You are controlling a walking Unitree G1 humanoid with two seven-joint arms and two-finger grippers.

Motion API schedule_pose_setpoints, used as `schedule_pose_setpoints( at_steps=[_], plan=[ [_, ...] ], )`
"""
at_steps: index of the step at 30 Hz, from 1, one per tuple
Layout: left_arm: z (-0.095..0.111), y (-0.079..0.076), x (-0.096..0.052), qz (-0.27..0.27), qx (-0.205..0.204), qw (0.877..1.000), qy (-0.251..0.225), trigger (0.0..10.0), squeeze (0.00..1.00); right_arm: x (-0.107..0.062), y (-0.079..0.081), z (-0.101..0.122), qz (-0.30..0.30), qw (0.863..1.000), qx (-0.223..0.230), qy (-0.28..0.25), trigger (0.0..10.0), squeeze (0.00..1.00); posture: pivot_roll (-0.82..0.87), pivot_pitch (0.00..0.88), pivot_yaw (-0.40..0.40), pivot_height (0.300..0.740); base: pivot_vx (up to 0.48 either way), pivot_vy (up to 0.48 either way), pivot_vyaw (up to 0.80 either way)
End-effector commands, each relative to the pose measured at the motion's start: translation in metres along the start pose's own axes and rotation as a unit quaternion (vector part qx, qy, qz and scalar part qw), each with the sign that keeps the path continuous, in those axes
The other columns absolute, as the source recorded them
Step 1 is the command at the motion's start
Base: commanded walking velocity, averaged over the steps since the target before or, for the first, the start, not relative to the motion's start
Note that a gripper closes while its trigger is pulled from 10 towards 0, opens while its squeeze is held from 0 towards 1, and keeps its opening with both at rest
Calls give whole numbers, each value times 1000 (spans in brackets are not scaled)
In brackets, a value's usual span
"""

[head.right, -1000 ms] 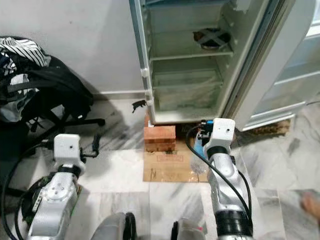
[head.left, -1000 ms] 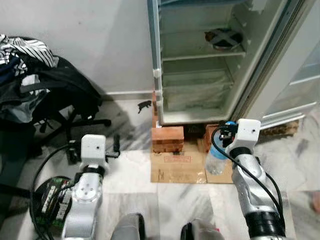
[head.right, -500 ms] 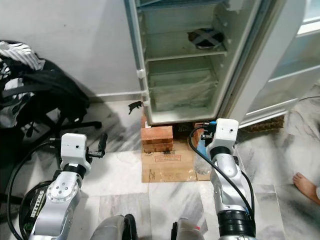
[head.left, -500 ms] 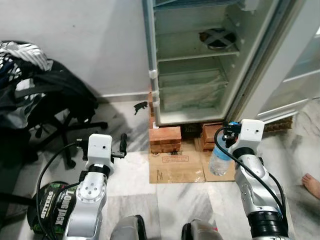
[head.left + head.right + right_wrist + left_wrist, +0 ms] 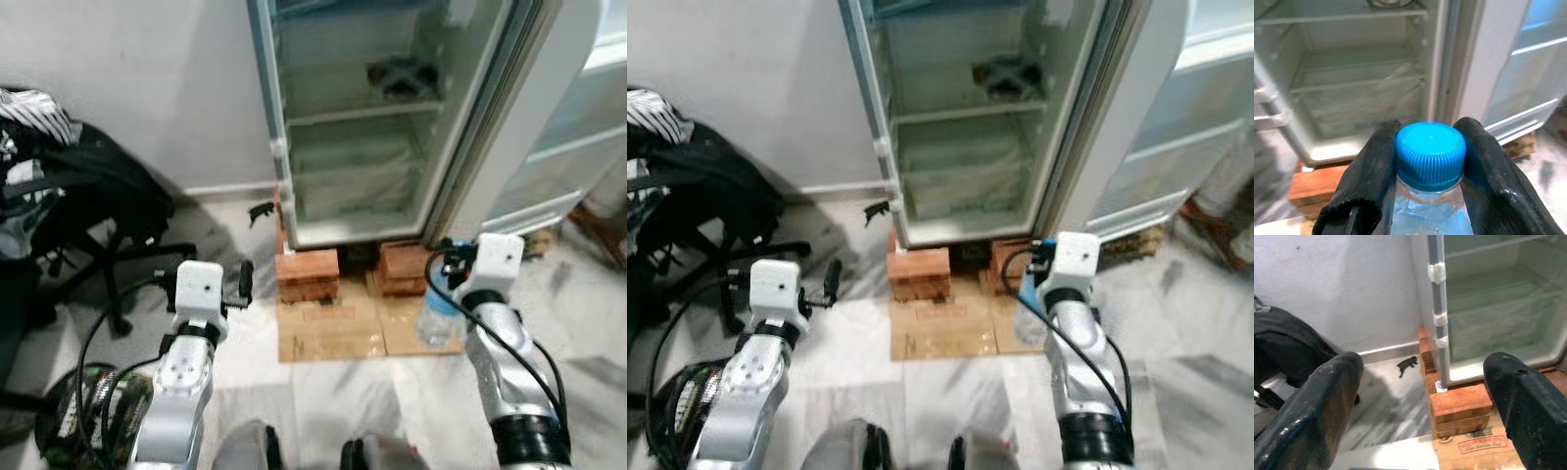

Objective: Restocking fridge

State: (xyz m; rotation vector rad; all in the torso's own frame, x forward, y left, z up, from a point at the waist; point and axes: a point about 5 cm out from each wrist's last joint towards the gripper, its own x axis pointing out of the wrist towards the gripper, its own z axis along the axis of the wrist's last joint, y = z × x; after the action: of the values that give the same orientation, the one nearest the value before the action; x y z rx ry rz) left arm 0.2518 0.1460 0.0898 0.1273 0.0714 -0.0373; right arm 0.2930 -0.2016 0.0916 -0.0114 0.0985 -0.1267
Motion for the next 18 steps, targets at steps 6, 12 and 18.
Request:
schedule_pose_setpoints(
  at_steps=[6, 12, 18],
  plan=[
    [-5, 6, -1, 6, 1, 1000, 11, 10000, 0, 1, 6, 6, 9, 1000, 5, -13, 10000, 0, 2, 145, 33, 740, 0, -423, 0],
    [-5, 5, -1, 6, 0, 1000, 11, 10000, 0, 1, 5, 6, 9, 1000, 3, -14, 10000, 0, 3, 144, 33, 740, 0, -449, 0],
    [-6, 6, -1, 7, -1, 1000, 12, 10000, 0, 1, 5, 7, 11, 1000, 0, -15, 10000, 0, 1, 147, 31, 740, 0, -411, 0]
  ],
)
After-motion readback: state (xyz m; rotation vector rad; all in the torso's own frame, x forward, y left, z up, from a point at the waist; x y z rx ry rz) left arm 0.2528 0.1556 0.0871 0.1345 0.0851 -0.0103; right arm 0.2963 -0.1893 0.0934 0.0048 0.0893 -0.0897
